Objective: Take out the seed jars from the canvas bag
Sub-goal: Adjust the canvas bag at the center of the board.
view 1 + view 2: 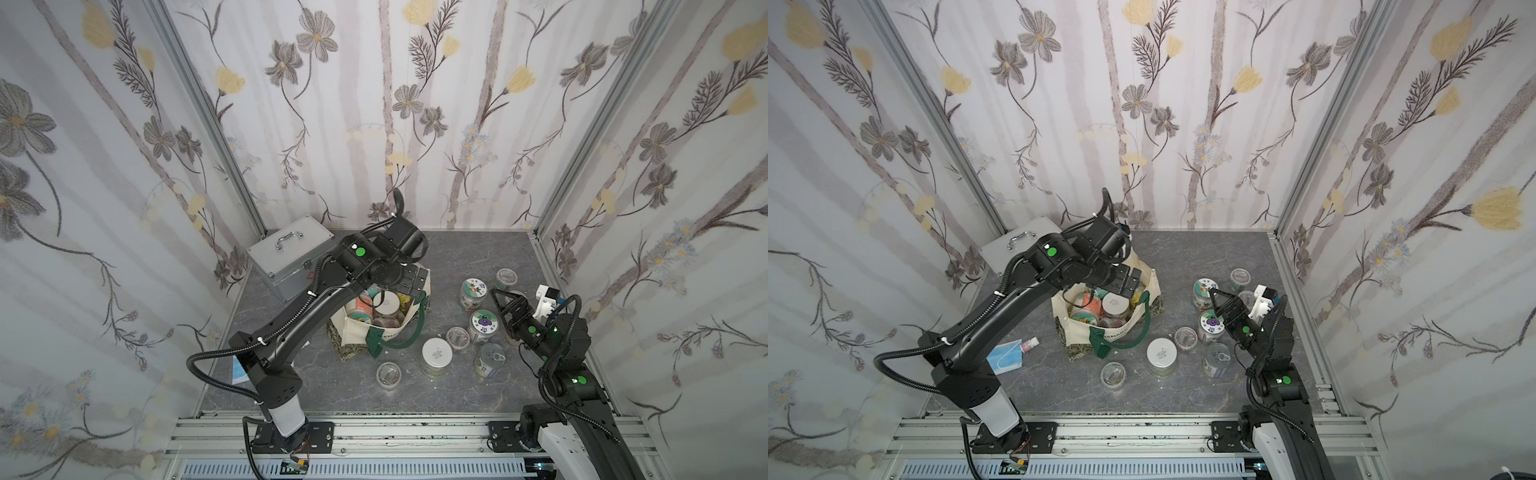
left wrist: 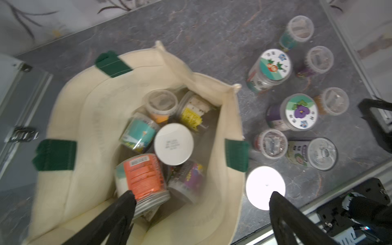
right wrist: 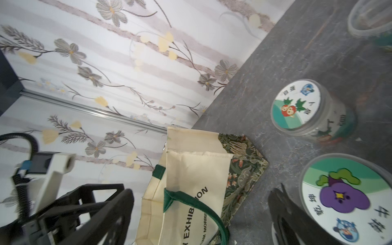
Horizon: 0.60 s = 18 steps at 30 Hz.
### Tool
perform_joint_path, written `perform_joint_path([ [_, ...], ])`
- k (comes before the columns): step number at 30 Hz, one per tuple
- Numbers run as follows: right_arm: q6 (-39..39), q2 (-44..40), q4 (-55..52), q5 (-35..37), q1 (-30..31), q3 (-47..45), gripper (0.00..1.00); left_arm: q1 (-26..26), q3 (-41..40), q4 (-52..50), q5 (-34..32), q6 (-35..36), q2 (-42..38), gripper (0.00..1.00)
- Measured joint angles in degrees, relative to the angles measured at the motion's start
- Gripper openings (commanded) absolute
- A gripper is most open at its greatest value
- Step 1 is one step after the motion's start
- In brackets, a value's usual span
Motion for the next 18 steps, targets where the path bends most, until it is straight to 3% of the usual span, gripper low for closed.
perform_joint_path([
  [4,-1.68,5.66,3.91,-2.51,5.33,3.65,0.94,9.44,-5.73,1.42,-1.68,1.86,-2.32,1.0],
  [9,-6.05,13.99,4.02,-2.03,15.17,11.32,0.92,18.16,-4.5,2.36,-2.12,4.66,2.93,1.0],
  [16,-13.81,21.22,-0.59,2.38,24.72,22.84,0.91,23.82,3.96,1.44,2.1,7.43,13.86,1.0],
  [18,-15.41,22.8,-2.73,3.96,26.93,24.57,0.91,24.02,7.58,0.37,4.31,8.0,17.97,0.94],
])
